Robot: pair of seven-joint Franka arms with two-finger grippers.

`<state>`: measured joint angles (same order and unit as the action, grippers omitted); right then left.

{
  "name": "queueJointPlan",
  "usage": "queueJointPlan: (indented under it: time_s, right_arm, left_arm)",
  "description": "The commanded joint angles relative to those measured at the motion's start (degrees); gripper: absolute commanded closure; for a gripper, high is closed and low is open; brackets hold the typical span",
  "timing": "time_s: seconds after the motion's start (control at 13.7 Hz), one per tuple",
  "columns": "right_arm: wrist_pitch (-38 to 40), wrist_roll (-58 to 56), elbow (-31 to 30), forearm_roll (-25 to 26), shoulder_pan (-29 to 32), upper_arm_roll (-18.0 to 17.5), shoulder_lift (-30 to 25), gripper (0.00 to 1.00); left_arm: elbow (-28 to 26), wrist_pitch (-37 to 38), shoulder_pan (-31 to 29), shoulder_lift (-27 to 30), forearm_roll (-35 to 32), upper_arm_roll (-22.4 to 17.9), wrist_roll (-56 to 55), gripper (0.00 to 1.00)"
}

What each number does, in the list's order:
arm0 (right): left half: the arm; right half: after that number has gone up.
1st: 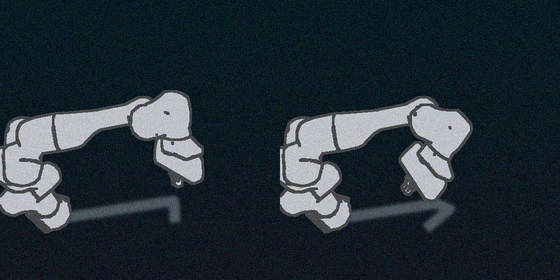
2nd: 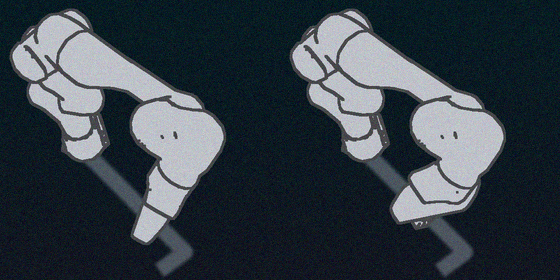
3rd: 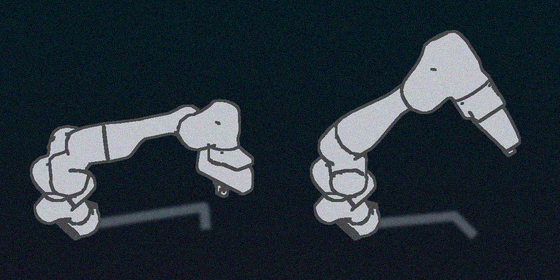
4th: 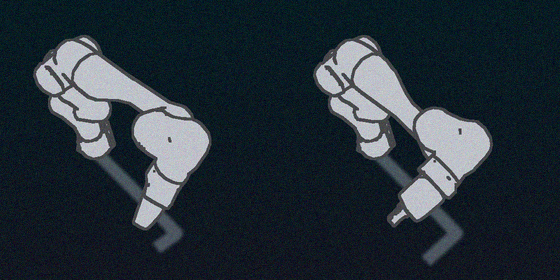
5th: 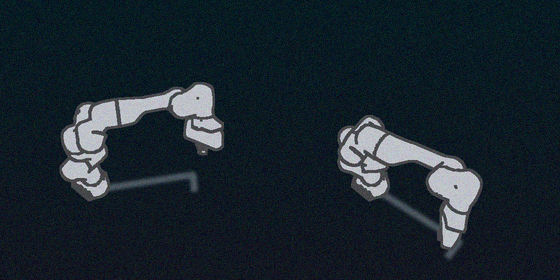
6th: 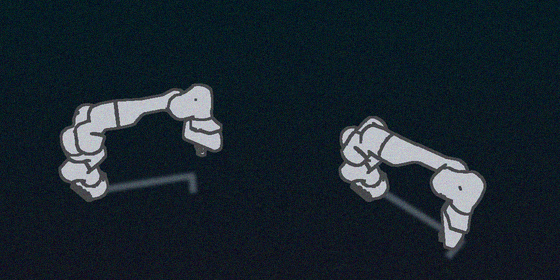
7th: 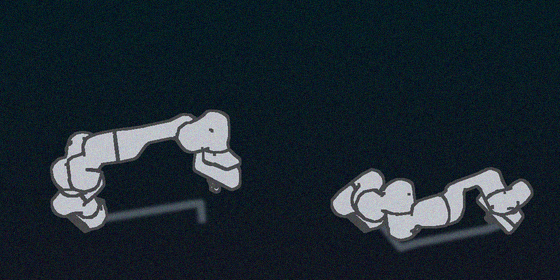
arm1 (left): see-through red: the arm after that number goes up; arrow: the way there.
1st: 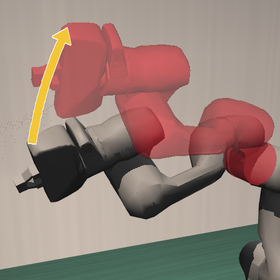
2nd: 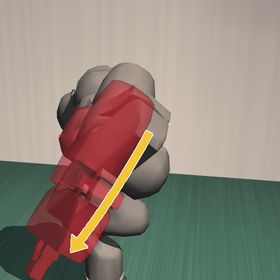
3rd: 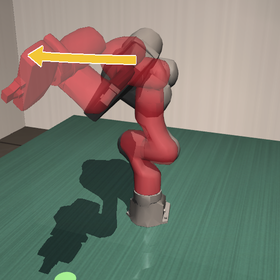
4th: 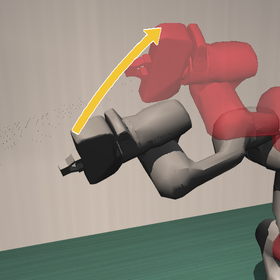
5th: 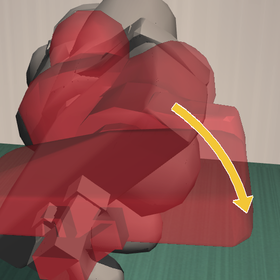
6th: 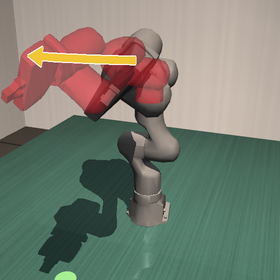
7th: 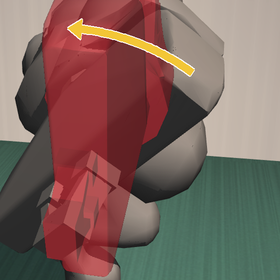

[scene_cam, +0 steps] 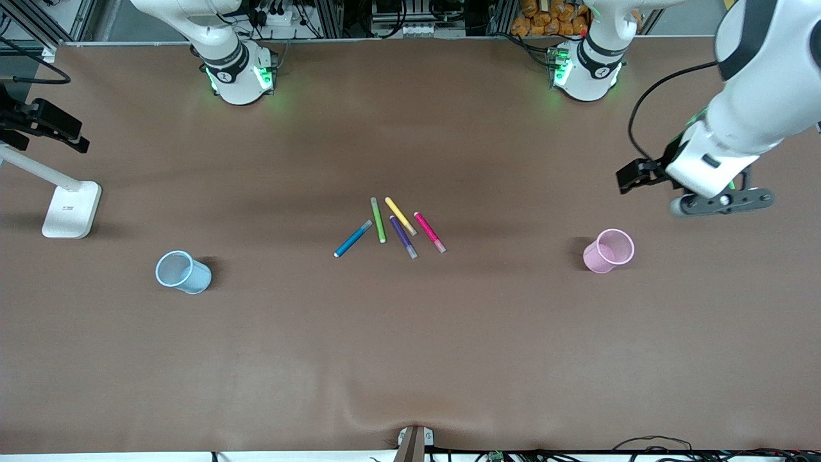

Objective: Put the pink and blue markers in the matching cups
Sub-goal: 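Move the left gripper out toward the pink cup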

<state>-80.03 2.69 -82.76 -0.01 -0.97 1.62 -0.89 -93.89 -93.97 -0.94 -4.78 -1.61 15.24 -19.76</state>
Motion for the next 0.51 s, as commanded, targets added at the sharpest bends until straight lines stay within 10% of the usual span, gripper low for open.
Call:
queueJointPlan:
  time_s: [0.0,0.44]
  right_arm:
    - [0.4,-0.6,0.8,-0.8,0.7,-0.3,0.4,0.00]
    - [0.1,-0.6,0.8,-0.8,0.8,-0.3,0.5,0.00]
  left_arm:
    - [0.6,-1.3,1.9,-2.4,-1.5,0.6,-4.7,0.00]
    - [0.7,-4.2,5.5,-6.5,-1.4,0.6,-12.6,0.00]
